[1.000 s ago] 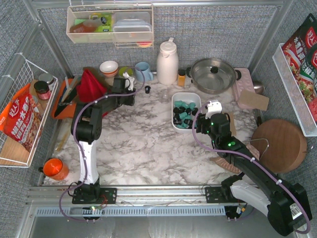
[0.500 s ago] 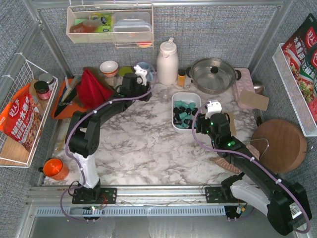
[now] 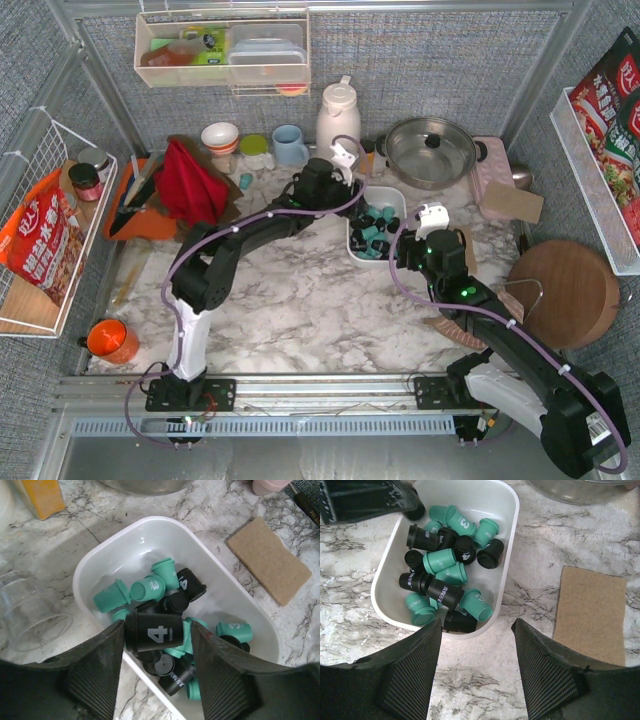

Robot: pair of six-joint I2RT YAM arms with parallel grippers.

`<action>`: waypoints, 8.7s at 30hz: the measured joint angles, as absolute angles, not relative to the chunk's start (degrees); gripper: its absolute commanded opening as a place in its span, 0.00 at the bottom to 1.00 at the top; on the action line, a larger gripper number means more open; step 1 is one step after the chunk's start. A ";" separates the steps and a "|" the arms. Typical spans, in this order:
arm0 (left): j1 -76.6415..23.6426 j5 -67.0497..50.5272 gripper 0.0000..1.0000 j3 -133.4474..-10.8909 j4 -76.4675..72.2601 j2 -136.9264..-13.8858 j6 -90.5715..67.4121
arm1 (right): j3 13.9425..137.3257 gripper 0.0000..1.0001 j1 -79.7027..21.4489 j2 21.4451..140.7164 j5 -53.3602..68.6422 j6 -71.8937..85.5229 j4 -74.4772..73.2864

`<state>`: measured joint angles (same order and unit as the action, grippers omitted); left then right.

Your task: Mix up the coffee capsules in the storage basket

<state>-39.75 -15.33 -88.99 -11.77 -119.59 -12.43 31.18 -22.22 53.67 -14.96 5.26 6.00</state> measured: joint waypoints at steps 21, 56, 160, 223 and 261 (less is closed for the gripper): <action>-36.67 -0.89 0.74 -85.86 -11.90 -116.68 -12.47 | 31.18 0.64 -22.24 53.58 -14.96 5.26 6.00; -26.22 11.92 0.68 -108.27 -4.60 -140.79 -4.14 | 31.14 0.64 -22.09 53.71 -15.00 5.17 6.00; -25.76 11.77 0.75 -83.46 -9.47 -117.71 -6.79 | 29.58 0.65 -21.76 49.76 -17.54 5.87 6.61; -19.46 -9.50 0.30 -68.60 -17.65 -105.56 -10.13 | 30.09 0.66 -21.54 53.87 -15.99 6.55 7.03; -35.22 -40.42 0.31 -33.85 -91.59 -107.11 0.69 | 49.43 0.67 -26.28 69.78 14.96 22.11 2.20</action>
<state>-35.22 -40.42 -33.85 -91.59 -107.11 0.69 49.43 -26.28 69.78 14.96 22.11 2.20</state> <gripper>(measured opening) 0.398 0.685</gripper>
